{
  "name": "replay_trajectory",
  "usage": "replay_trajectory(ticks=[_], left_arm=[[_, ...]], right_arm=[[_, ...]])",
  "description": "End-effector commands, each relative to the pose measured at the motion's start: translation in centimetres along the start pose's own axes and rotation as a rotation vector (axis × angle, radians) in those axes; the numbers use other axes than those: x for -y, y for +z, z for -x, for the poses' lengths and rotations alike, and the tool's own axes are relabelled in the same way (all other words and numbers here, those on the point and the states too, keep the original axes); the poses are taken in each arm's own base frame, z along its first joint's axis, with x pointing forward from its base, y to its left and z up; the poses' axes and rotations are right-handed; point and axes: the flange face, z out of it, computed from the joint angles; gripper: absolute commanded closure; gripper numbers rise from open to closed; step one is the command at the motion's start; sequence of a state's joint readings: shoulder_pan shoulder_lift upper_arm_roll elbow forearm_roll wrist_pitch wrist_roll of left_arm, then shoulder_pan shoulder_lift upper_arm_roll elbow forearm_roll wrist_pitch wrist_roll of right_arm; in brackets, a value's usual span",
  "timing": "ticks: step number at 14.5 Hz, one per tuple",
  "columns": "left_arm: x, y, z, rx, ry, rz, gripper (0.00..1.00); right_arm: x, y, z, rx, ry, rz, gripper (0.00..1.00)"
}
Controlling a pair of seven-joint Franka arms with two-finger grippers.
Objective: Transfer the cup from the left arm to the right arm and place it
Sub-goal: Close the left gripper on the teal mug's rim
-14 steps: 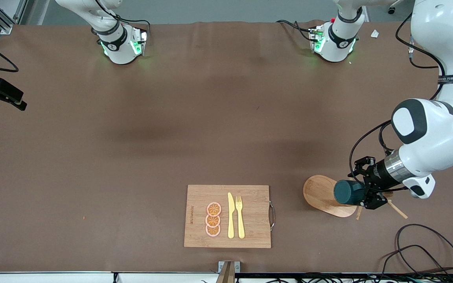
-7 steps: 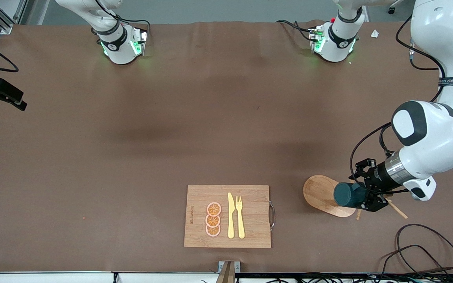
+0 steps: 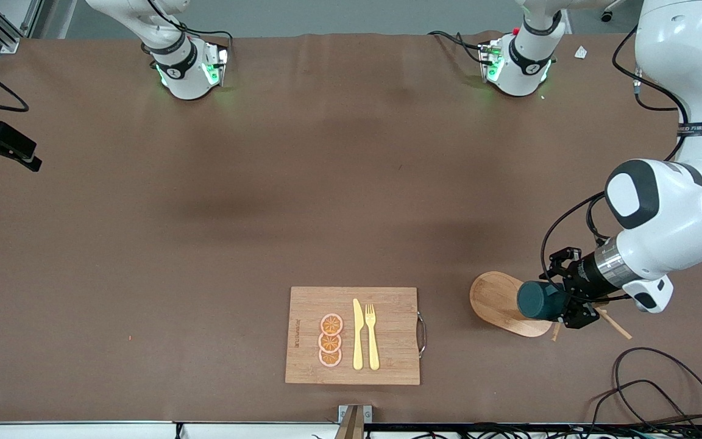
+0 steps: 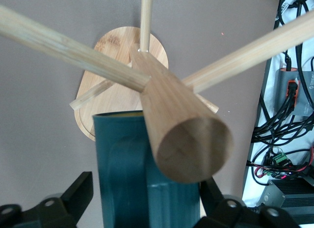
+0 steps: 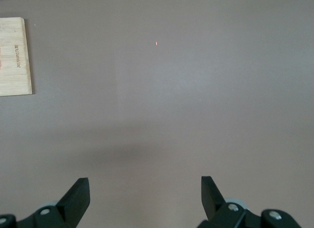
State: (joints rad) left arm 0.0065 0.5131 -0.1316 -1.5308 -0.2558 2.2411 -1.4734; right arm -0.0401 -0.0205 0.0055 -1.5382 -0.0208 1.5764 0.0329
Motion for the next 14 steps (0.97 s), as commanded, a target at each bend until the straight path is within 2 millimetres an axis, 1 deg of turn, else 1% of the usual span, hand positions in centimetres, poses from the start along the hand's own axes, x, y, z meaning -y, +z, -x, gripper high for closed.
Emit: replay_trajectory(ticks=[1, 5, 7, 8, 9, 11, 12, 14], left_arm=[[-0.5, 0.0, 0.1, -0.010, 0.019, 0.008, 0.17], [-0.7, 0.1, -0.1, -0.008, 0.017, 0.012, 0.20], [-0.8, 0.0, 0.0, -0.008, 0.015, 0.013, 0.29], [-0.8, -0.1, 0.1, -0.008, 0.017, 0.016, 0.30], [-0.9, -0.4, 0.3, -0.007, 0.018, 0.020, 0.31], [-1.5, -1.8, 0.7, -0.006, 0.022, 0.045, 0.30], [-1.5, -2.5, 2.3, 0.009, 0.040, 0.048, 0.30], [-1.2, -4.4, 5.6, 0.034, 0.085, 0.060, 0.30]], right_arm=[[0.1, -0.4, 0.6, -0.009, -0.009, 0.011, 0.00], [0.1, -0.5, 0.6, -0.011, -0.009, 0.011, 0.00], [0.1, -0.4, 0.6, -0.009, -0.009, 0.011, 0.00], [0.0, -0.5, 0.6, -0.011, -0.009, 0.013, 0.00], [0.1, -0.5, 0.6, -0.011, -0.009, 0.011, 0.00], [0.1, -0.5, 0.6, -0.011, -0.011, 0.012, 0.00], [0.1, -0.5, 0.6, -0.011, -0.011, 0.012, 0.00], [0.1, -0.4, 0.6, -0.009, -0.011, 0.011, 0.00]])
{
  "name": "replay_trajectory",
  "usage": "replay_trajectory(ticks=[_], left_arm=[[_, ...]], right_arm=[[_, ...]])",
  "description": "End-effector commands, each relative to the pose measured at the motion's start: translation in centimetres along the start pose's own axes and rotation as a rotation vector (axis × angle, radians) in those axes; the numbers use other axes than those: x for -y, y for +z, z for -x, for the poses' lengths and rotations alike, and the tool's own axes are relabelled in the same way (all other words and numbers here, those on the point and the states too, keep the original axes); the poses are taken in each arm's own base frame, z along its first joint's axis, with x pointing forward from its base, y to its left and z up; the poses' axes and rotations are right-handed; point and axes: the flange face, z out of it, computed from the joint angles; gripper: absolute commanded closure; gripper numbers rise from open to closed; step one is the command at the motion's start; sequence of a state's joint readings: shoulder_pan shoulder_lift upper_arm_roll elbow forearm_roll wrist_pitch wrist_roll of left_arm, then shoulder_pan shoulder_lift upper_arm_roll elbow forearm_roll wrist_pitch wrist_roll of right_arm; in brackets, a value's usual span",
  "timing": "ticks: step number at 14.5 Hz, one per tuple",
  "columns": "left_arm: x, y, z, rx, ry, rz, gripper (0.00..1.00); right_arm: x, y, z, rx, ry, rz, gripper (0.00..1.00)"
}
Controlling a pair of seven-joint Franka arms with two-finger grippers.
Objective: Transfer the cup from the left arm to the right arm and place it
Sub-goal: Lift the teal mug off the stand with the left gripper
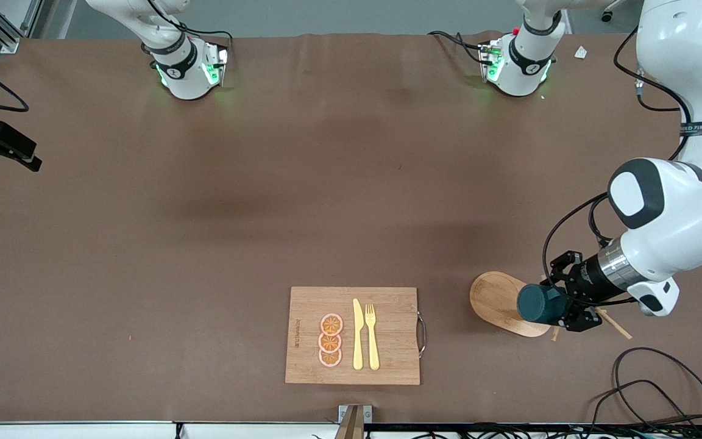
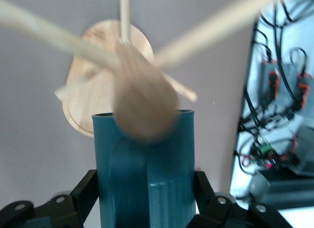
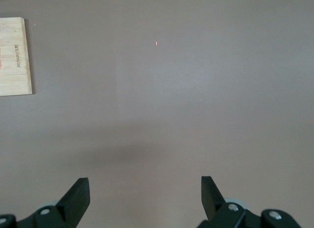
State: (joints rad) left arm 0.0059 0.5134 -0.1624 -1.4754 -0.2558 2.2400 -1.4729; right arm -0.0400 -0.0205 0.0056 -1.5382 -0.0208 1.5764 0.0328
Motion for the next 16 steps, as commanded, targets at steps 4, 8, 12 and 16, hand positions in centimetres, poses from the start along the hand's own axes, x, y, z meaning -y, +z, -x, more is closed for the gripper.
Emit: replay_trajectory(ticks=[4, 8, 12, 16], left_arm=[[0.9, -3.3, 11.3, -0.009, 0.226, -0.004, 0.30], [3.4, -1.5, 21.2, -0.120, 0.479, -0.010, 0.30], [8.0, 0.8, 30.8, -0.200, 0.719, -0.019, 0.30], [12.6, 4.4, 37.3, -0.300, 0.939, -0.029, 0.30]], right_arm=[[0.1, -0.5, 0.6, -0.011, -0.009, 0.011, 0.00], [0.1, -0.5, 0.6, -0.011, -0.009, 0.011, 0.00], [0.1, -0.5, 0.6, -0.011, -0.009, 0.011, 0.00], [0.1, -0.4, 0.6, -0.009, -0.009, 0.011, 0.00]])
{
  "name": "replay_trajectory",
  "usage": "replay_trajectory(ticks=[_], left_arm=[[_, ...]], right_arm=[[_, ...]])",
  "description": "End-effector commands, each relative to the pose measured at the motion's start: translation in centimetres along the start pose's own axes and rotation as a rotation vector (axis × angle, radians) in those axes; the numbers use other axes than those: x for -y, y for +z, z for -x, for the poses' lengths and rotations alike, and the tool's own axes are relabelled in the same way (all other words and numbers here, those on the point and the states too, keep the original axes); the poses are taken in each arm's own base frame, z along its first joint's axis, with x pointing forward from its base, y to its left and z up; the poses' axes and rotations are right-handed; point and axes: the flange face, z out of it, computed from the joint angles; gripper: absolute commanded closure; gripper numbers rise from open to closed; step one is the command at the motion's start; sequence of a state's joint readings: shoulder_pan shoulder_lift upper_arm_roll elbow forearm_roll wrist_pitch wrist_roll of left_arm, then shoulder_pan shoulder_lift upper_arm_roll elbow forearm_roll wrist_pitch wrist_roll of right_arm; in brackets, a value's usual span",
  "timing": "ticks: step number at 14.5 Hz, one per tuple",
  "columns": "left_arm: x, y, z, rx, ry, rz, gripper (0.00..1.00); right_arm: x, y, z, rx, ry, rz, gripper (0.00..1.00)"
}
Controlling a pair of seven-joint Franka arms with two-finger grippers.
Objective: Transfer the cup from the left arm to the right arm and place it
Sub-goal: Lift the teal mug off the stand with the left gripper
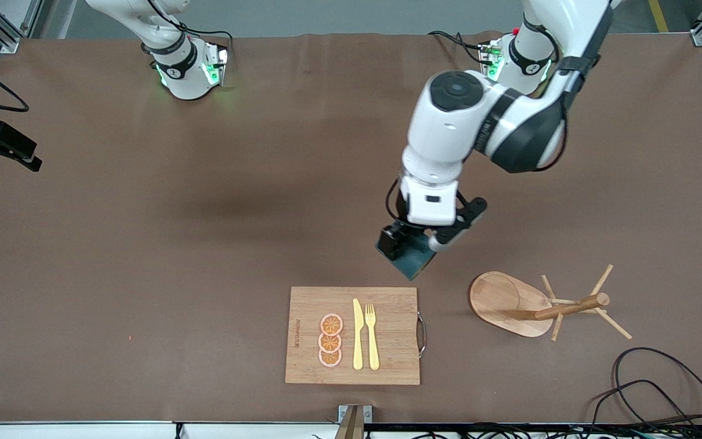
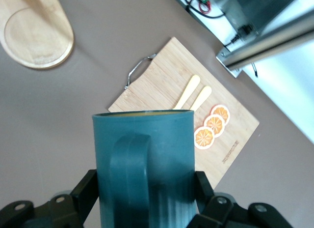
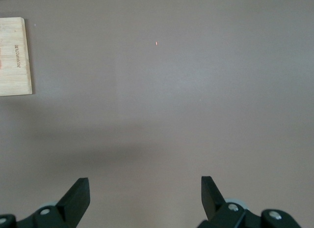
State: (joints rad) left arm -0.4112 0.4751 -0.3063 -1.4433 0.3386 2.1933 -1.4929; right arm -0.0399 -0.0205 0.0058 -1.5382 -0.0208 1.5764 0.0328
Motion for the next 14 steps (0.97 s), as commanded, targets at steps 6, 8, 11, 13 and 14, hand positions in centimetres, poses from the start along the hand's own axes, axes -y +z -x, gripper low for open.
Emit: replay_trajectory(ticks=[6, 8, 11, 13, 14], left_arm=[[-1.2, 5.3, 15.2, -0.224, 0.269, -0.108, 0.32], [-0.9, 7.7, 19.6, -0.306, 0.320, -0.108, 0.32], [0.4, 11.7, 26.4, -0.418, 0.378, -0.081, 0.32], [2.3, 14.8, 31.0, -0.533, 0.457, -0.089, 0.32], [3.3, 16.4, 32.5, -0.589, 0.482, -0.101, 0.32]], right_arm=[[0.0, -0.5, 0.6, -0.011, -0.009, 0.011, 0.00], [0.0, -0.5, 0.6, -0.011, -0.009, 0.011, 0.00], [0.0, -0.5, 0.6, -0.011, -0.009, 0.011, 0.00], [0.0, -0.5, 0.6, -0.011, -0.009, 0.011, 0.00], [-0.1, -0.5, 0.6, -0.011, -0.007, 0.011, 0.00]])
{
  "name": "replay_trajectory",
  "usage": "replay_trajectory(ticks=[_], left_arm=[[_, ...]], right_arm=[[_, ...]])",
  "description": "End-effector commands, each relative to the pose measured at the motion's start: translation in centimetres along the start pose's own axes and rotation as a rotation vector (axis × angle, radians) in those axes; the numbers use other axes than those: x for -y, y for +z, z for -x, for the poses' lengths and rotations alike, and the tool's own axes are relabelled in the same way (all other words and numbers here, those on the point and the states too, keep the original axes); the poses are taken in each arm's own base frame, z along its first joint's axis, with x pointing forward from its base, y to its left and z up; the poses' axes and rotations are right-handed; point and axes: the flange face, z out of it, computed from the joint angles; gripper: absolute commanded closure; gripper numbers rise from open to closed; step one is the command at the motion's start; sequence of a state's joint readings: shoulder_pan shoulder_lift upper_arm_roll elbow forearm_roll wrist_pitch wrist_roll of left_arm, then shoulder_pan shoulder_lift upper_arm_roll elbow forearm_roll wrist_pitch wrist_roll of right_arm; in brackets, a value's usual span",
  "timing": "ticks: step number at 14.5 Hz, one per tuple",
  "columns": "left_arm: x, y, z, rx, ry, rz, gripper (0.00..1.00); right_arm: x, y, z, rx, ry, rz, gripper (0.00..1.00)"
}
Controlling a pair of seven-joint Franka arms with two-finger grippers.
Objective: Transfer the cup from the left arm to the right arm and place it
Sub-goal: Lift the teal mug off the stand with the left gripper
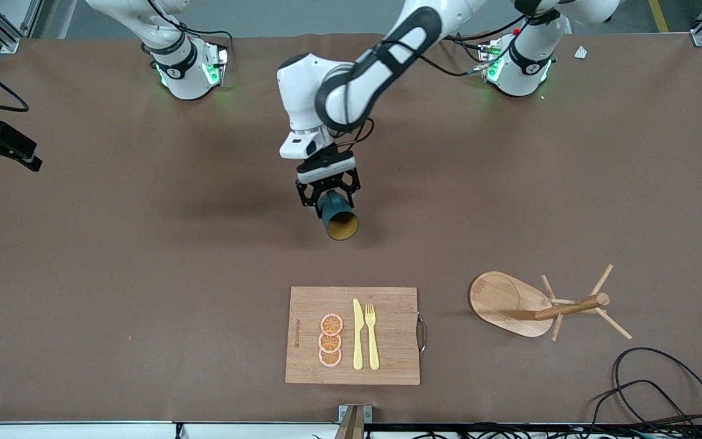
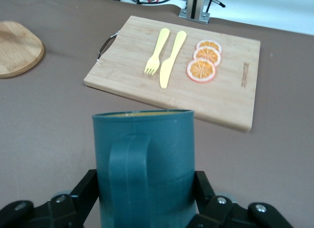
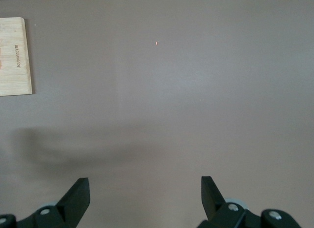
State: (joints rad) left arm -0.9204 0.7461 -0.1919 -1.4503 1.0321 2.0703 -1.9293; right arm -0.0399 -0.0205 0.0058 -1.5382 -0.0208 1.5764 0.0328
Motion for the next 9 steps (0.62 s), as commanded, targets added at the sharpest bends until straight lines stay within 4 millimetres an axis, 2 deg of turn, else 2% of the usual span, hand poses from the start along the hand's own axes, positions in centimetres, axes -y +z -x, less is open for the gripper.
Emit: replay_trajectory(ticks=[1, 2, 3, 5, 9], left_arm=[[-0.7, 0.7, 5.7, -0.159, 0.038, -0.011, 0.32], [-0.7, 1.3, 7.3, -0.206, 0.008, -0.002, 0.32], [-0.6, 2.3, 9.9, -0.255, 0.002, 0.017, 0.32], [0.0, 5.0, 12.7, -0.365, -0.026, 0.060, 0.32], [0.0, 6.0, 14.0, -0.440, 0.006, 0.124, 0.31]], right_arm=[[0.0, -0.5, 0.6, -0.011, -0.010, 0.011, 0.00], [-0.1, -0.5, 0.6, -0.011, -0.010, 0.011, 0.00], [-0.1, -0.4, 0.6, -0.009, -0.010, 0.011, 0.00], [-0.1, -0.5, 0.6, -0.011, -0.010, 0.011, 0.00], [-0.1, -0.4, 0.6, -0.009, -0.010, 0.011, 0.00]])
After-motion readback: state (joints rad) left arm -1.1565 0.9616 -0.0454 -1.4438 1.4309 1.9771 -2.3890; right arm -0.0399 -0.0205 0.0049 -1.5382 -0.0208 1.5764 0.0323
